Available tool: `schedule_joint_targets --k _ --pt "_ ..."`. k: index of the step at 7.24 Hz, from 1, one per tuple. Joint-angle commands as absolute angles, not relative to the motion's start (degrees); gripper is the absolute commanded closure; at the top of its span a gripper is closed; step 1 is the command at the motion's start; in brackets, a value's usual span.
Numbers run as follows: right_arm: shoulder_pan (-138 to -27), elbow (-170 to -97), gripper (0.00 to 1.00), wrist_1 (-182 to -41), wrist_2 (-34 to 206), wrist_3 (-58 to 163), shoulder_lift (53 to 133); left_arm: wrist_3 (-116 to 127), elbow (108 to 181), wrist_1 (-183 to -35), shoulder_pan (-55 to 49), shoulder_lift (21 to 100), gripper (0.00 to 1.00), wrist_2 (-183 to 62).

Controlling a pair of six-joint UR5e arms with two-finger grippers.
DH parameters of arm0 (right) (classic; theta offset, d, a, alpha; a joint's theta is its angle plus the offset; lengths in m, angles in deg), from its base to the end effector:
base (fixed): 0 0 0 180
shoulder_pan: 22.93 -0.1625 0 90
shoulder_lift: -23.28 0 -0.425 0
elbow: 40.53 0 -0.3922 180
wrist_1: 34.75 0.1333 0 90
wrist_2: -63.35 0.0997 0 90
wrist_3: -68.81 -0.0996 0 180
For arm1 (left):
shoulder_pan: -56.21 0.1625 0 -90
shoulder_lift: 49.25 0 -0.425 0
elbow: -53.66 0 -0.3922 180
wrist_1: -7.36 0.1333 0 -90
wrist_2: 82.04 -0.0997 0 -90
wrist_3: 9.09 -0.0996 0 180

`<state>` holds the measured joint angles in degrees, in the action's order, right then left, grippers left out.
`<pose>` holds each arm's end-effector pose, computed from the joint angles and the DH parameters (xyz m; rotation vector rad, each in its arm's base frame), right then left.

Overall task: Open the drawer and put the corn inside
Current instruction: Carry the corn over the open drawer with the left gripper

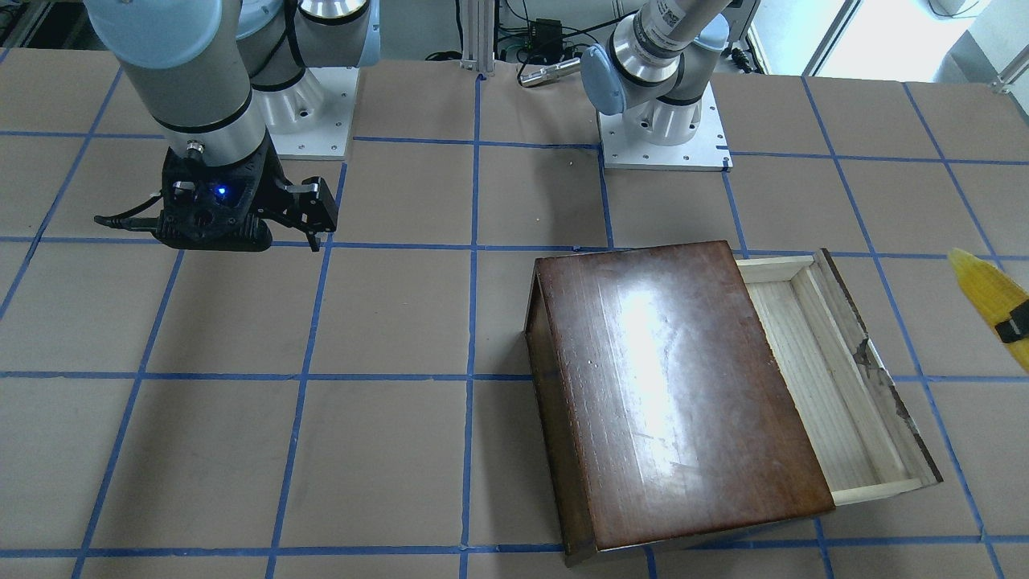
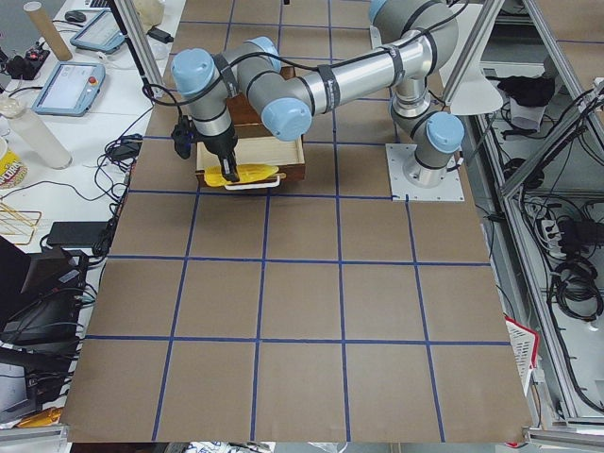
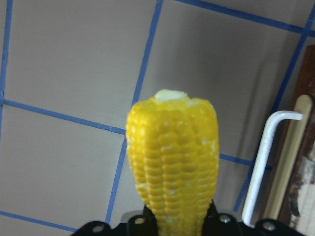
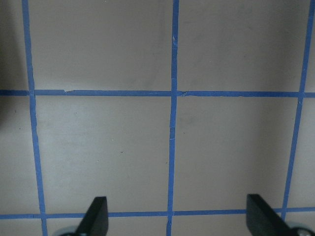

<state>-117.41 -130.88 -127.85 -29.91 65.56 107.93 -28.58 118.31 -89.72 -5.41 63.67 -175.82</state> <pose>0.1683 -0.5134 0.4428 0.0351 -3.0809 -0.0639 0.1968 -0.6310 0.4634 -0.2369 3.1013 0.1571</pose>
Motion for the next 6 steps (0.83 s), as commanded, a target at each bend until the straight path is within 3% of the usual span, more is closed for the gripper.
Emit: schedule_joint_targets --k 1,6 --pt "-117.41 -130.88 0.0 -127.83 -29.91 65.56 107.92 -27.82 119.83 -90.9 -11.27 63.51 1.0 -175.73" --pt "-117.41 -130.88 0.0 -127.91 -29.91 65.56 107.92 -27.2 127.39 -90.12 -15.25 64.56 1.0 -175.46"
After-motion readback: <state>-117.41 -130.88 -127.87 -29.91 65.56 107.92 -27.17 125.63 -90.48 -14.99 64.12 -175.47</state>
